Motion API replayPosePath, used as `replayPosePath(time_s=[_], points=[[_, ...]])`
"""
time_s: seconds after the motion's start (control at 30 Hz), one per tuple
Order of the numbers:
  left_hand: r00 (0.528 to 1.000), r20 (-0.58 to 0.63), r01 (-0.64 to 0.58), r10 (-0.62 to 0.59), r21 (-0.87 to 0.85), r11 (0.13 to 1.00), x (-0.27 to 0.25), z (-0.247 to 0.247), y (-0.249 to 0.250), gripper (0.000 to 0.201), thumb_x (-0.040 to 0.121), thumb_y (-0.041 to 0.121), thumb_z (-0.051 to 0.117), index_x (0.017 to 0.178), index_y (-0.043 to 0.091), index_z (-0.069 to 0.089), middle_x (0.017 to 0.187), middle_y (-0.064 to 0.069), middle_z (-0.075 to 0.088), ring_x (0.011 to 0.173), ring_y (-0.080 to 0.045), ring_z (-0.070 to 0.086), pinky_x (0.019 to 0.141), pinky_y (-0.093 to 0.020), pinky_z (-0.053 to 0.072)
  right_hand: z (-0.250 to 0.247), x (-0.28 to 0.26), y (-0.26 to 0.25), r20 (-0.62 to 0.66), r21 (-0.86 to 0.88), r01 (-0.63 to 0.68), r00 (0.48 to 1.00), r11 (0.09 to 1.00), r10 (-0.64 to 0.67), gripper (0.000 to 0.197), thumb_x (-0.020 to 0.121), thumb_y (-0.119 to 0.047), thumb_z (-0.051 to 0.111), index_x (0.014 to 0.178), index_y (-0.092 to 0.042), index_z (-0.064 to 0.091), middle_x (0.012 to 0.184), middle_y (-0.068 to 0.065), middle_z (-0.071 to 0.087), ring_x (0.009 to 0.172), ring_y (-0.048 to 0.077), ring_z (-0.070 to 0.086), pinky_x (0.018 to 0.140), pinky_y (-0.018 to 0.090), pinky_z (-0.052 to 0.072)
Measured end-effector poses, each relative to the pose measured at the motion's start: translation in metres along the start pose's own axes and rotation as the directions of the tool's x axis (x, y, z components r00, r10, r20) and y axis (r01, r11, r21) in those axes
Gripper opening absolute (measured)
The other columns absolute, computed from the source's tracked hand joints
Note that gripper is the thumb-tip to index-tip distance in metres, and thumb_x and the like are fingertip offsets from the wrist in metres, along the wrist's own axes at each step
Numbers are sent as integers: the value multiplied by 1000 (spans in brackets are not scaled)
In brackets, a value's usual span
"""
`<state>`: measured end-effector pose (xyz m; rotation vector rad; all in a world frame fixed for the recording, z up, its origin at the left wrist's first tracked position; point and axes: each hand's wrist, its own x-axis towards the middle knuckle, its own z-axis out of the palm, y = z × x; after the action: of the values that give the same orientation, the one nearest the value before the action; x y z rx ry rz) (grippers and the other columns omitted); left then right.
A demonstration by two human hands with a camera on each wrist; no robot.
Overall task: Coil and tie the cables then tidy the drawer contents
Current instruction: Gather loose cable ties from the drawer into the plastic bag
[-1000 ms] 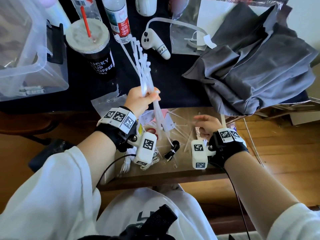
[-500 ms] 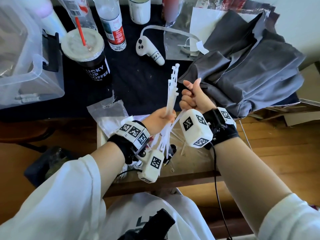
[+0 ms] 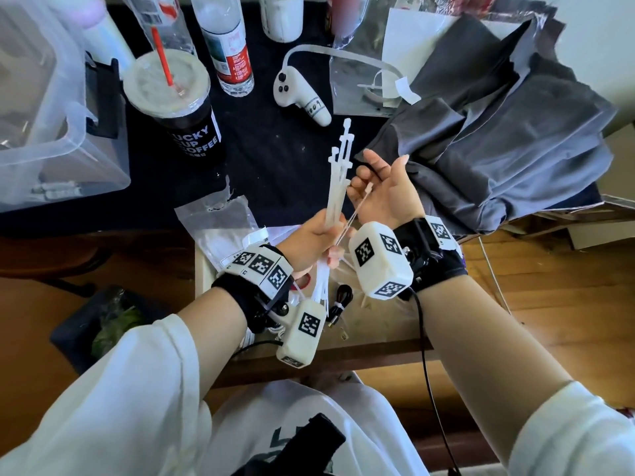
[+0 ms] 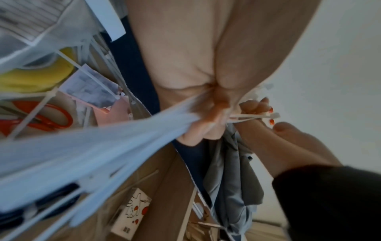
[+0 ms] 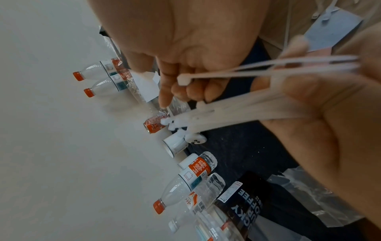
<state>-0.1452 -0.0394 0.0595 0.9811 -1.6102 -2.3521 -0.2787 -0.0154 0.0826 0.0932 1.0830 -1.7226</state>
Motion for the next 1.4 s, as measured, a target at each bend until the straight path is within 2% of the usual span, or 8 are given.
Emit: replayPosePath(time_s=[0.13,0.33,0.53,0.73,0.9,1.07,1.27,1.4], points=[[987,-135,-105,89,-118,987,5,-7,2,20,102,3,29,95,14,45,54,8,53,46,-4,42,50,-19,39,-11,-5,-1,-13,-137,3,1000,991,-5,35,99,-44,29,92,-23,57,85,-4,55,82,10,52,83,23,38],[950,-300,-190,83,-351,917,12,-20,8,24,103,8,30,114,12,51,68,5,40,58,-7,35,57,-21,35,-43,-19,18,-69,-427,-125,992,895,106,6,94,-19,52,90,-20,55,77,-4,60,71,10,56,62,20,43],[954,-289,-235,78,-561,794,15,-26,6,24,103,11,29,85,15,45,66,5,44,54,-7,40,61,-24,40,-80,-35,38,-15,-650,-207,965,731,260,14,86,-6,62,88,-18,56,79,-4,62,69,8,59,62,21,47],[950,-292,-280,107,-651,706,12,-31,1,24,102,12,31,85,16,46,68,7,64,69,-6,64,77,-31,57,-89,-51,39,63,-679,-276,901,680,428,13,85,2,59,88,-12,60,64,-3,68,53,6,63,51,17,52],[939,-326,-306,106,-655,691,10,-33,-3,20,102,9,31,91,16,47,79,6,72,86,-8,68,81,-36,57,-91,-49,36,82,-648,-255,913,717,400,10,85,2,57,89,-5,63,57,-2,65,42,5,55,42,15,47],[946,-296,-305,133,-669,678,9,-36,-5,20,102,8,29,94,15,45,90,3,73,95,-12,68,77,-38,57,-90,-46,36,65,-669,-220,935,710,350,9,87,-14,59,85,-6,64,59,-2,65,47,6,59,49,17,51],[952,-248,-302,181,-640,707,8,-33,-8,21,101,4,28,96,16,45,97,2,73,102,-15,66,84,-40,55,-77,-41,37,88,-574,-135,971,808,224,9,87,-1,57,88,-6,64,66,-2,69,59,8,64,62,19,54],[952,-217,-304,214,-619,725,8,-31,-11,22,100,1,28,98,16,45,99,2,72,105,-15,65,90,-40,54,-68,-42,37,77,-615,-150,966,774,248,10,91,-10,57,87,-5,65,58,-3,66,47,5,58,52,16,46]])
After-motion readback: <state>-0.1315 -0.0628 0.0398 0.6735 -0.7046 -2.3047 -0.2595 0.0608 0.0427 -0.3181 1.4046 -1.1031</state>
